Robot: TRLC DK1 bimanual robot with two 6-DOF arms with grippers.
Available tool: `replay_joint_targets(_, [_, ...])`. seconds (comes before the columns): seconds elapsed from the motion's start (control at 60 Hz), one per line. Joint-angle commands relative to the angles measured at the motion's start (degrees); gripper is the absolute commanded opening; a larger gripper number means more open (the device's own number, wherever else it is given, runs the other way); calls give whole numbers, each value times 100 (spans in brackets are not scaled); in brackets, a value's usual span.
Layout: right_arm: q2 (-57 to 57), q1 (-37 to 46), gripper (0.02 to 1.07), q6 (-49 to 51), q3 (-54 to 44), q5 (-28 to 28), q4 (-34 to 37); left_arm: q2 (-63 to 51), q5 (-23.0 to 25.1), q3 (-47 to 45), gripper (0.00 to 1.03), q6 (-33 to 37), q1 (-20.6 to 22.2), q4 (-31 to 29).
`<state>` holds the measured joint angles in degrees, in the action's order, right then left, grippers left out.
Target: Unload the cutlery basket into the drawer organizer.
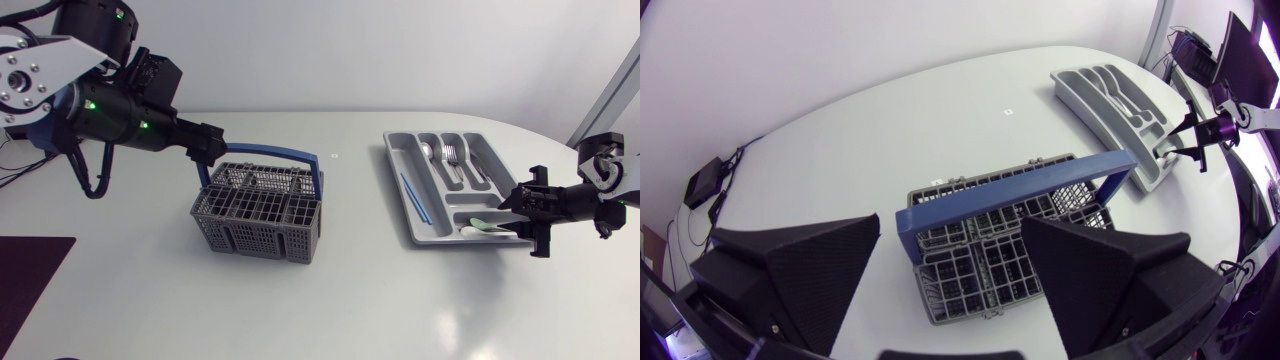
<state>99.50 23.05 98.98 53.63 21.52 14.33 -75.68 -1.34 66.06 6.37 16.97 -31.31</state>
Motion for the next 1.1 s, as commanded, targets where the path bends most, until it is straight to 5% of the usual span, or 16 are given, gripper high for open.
replay_joint_targets(0.0, [-493, -143, 104, -186, -195, 10, 9, 229, -85, -181, 99, 136, -106, 46])
replay_joint_targets(0.15, [-1671, -705, 103, -907, -652, 195, 97, 475, -156, -366, 99, 242, -221, 46])
replay_joint_targets(0.283, [-3007, -1865, 86, -1953, -1223, 256, 343, 765, -164, -656, 99, 321, -423, 46])
replay_joint_targets(0.517, [-3745, -4300, 12, -3965, -1531, -78, 343, 1090, -156, -1333, 99, 585, -836, 292])
replay_joint_targets(0.783, [-2884, -6418, 8, -5310, -1478, -1062, -712, 1416, -156, -2071, 99, 708, -1126, 600])
replay_joint_targets(1.083, [-1566, -7077, 8, -5609, -1223, -1607, -1793, 1539, -94, -2493, 99, 769, -1372, 758])
